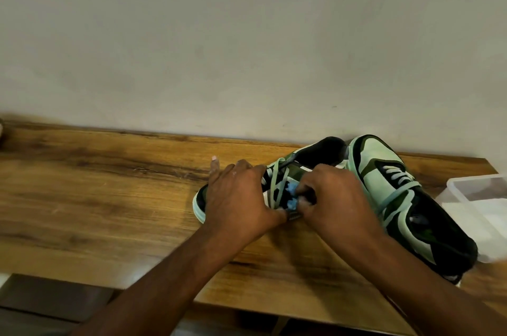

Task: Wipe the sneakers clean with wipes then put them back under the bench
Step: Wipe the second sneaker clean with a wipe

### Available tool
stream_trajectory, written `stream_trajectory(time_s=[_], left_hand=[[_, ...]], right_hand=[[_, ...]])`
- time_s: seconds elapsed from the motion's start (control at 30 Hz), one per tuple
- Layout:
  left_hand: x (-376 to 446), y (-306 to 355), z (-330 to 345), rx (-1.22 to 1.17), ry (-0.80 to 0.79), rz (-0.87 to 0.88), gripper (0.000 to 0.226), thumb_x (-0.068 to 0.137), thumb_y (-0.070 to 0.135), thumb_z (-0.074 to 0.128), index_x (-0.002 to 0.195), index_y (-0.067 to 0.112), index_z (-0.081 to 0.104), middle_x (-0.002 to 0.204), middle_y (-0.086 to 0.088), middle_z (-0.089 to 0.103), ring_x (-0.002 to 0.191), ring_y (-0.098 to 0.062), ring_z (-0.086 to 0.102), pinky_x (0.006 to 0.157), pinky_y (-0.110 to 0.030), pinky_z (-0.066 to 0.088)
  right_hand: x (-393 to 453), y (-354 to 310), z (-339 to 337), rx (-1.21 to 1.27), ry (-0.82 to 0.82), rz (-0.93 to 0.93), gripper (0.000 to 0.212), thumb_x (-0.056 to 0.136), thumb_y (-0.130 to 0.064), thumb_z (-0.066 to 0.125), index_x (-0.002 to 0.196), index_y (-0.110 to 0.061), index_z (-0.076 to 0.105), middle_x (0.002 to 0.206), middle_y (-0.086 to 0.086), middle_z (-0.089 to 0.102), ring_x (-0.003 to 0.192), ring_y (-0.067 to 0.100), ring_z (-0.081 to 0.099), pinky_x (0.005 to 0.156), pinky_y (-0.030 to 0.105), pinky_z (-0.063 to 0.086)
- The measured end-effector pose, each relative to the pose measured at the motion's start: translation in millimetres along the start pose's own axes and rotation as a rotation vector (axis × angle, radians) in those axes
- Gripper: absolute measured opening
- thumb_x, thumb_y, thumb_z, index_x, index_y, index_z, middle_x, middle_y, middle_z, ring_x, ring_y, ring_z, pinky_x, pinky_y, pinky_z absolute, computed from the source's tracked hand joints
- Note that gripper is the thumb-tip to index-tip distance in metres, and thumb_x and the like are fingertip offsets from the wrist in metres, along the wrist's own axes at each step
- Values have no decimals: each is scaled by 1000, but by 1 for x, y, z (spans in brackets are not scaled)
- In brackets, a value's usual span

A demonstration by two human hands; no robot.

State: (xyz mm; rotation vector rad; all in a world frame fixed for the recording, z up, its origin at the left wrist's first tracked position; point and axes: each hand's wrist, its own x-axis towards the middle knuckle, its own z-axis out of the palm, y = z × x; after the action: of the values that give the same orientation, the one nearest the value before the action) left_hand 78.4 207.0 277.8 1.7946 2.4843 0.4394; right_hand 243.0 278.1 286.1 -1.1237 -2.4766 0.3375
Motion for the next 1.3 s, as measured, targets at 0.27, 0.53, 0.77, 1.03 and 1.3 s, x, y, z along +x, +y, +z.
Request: stream_trajectory(time_s=[0.27,0.53,0.77,1.03,1.3], left_hand=[[-2,-4,6,-56,36,20,83,62,71,74,136,36,59,117,7,58,112,-16,54,78,-30,43],[-9,-6,17,-112,104,123,99,75,67,67,158,21,40,147,5,53,134,-17,47,109,-36,42],[-8,3,26,-90,93,153,97,76,46,73,159,13,35,154,-4,51,142,-24,44,120,-47,36],[-7,7,26,-108,133,150,85,70,47,79,144,15,53,135,-1,64,125,-23,57,110,-43,46],[-8,1,26,-98,151,164,84,73,54,78,145,17,53,134,1,65,125,-21,58,116,-40,41]], right_hand=[[-9,-6,13,74,133,-39,14,76,-5,78,81,-15,69,88,-2,57,71,16,56,61,37,54],[-1,25,-5,111,223,65,21,74,-4,82,75,-20,69,78,-7,58,69,8,55,62,35,52],[-11,0,16,123,19,-138,20,69,-4,79,74,-19,67,79,-6,59,70,13,56,61,31,51],[-6,18,18,176,277,37,21,76,-4,80,80,-19,67,86,-7,59,74,10,56,66,35,54],[2,38,11,178,222,93,22,73,-9,84,71,-21,66,77,-9,60,69,6,56,62,37,54]])
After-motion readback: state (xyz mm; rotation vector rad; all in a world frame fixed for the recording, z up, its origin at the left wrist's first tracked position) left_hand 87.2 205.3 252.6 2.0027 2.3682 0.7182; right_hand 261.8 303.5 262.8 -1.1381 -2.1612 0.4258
